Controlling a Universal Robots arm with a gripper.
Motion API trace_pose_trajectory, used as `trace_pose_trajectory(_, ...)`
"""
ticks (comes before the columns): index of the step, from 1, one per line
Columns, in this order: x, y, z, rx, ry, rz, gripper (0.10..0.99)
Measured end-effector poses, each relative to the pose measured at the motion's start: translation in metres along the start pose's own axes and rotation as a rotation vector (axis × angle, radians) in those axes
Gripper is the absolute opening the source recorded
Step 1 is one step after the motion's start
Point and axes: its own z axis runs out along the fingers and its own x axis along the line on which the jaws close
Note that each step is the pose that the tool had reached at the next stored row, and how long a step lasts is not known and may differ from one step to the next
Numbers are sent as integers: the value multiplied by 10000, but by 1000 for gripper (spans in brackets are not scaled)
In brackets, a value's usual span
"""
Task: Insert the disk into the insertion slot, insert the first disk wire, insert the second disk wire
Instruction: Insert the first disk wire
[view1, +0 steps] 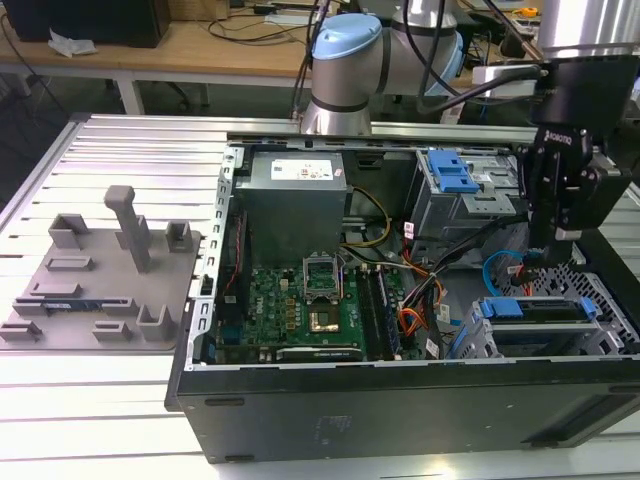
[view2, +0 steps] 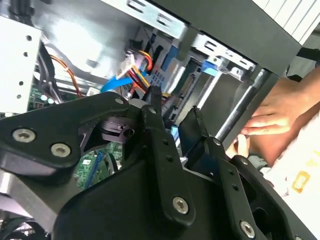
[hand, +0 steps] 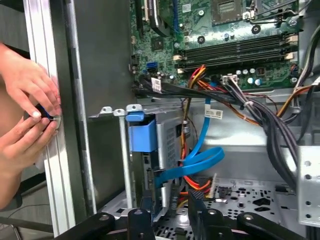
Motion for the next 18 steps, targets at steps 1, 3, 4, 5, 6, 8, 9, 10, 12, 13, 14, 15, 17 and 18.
trace_pose_trajectory(1,-10,1,13,2,16,1,412)
trace_pose_trajectory(3,-18,-4,29,15,47,3,412)
trace_pose_trajectory(4,-22,-11,38,42,82,12,412)
trace_pose_trajectory(5,-25,-11,41,119,152,44,412)
trace_pose_trajectory(6,-32,-11,46,139,161,54,412)
trace_pose_trajectory(8,-57,-7,64,119,165,103,412)
trace_pose_trajectory(9,-62,-6,70,107,169,129,412)
trace_pose_trajectory(10,-63,-6,70,99,172,145,412)
trace_pose_trajectory(12,-64,-6,70,98,173,147,412)
trace_pose_trajectory(13,-66,-5,70,97,171,148,412)
trace_pose_trajectory(14,-73,-1,67,96,176,150,412)
trace_pose_trajectory(15,-83,6,61,95,192,155,412)
trace_pose_trajectory(17,-93,9,58,95,208,156,412)
trace_pose_trajectory(18,-93,9,58,96,214,156,412)
